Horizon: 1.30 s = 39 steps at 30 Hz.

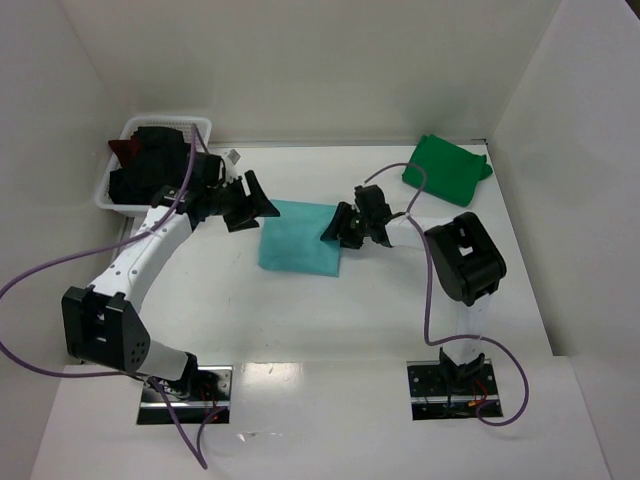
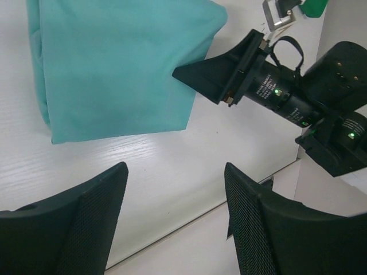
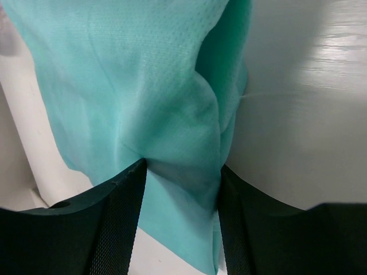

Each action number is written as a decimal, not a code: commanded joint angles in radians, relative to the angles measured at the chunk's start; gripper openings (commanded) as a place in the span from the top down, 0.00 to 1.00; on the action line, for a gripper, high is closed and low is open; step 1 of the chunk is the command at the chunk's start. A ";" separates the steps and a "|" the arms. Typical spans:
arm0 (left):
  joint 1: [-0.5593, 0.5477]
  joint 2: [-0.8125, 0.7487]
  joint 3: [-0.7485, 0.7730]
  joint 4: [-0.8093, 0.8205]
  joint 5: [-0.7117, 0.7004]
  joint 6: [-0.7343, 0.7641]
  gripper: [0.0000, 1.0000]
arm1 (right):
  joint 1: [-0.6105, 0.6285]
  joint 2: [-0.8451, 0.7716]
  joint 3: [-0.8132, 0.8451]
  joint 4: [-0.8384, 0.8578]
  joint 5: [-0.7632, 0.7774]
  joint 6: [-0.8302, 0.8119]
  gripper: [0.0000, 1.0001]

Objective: Fold and stack the t-shirts
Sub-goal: Put the neatly folded tshirt into the corner of the board with the right arm

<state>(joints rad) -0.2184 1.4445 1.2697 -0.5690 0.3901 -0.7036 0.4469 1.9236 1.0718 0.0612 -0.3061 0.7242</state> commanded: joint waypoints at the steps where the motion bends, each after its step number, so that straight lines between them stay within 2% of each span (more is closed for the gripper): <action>1: 0.004 -0.048 -0.009 -0.017 0.012 0.023 0.24 | 0.035 0.055 -0.015 0.014 0.016 0.020 0.43; 7: 0.004 -0.058 -0.009 -0.028 0.012 0.023 0.24 | 0.072 0.091 0.019 0.005 0.065 0.041 0.45; 13: 0.004 -0.067 -0.018 -0.037 0.003 0.023 0.24 | 0.081 0.114 0.083 -0.070 0.088 0.052 0.69; 14: 0.004 -0.067 -0.018 -0.037 0.003 0.032 0.24 | 0.090 0.124 0.102 -0.081 0.088 0.052 0.80; 15: 0.004 -0.067 -0.007 -0.037 0.003 0.032 0.24 | 0.090 0.138 0.114 -0.093 0.097 0.052 0.86; 17: 0.013 -0.067 -0.007 -0.037 0.012 0.044 0.24 | 0.090 0.150 0.144 -0.127 0.098 0.063 0.98; 18: 0.025 -0.067 -0.007 -0.037 0.022 0.053 0.24 | 0.090 0.159 0.154 -0.136 0.098 0.072 1.00; 23: 0.056 -0.085 -0.007 -0.028 0.073 0.082 0.24 | 0.090 0.114 0.218 -0.214 0.197 0.081 1.00; 25: 0.065 -0.095 -0.007 -0.013 0.090 0.092 0.24 | 0.064 0.088 0.264 -0.250 0.231 0.035 1.00; 29: 0.083 -0.095 -0.007 0.032 0.183 0.112 0.24 | -0.040 0.133 0.500 -0.369 0.193 -0.081 1.00; 35: 0.103 -0.095 -0.029 0.067 0.223 0.145 0.24 | -0.180 0.286 0.836 -0.535 0.174 -0.248 1.00; 39: 0.103 -0.095 -0.029 0.067 0.234 0.145 0.24 | -0.279 0.374 0.991 -0.586 0.128 -0.269 1.00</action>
<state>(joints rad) -0.1230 1.3766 1.2427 -0.5419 0.5785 -0.5900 0.2256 2.2337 1.9701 -0.4244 -0.1566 0.5278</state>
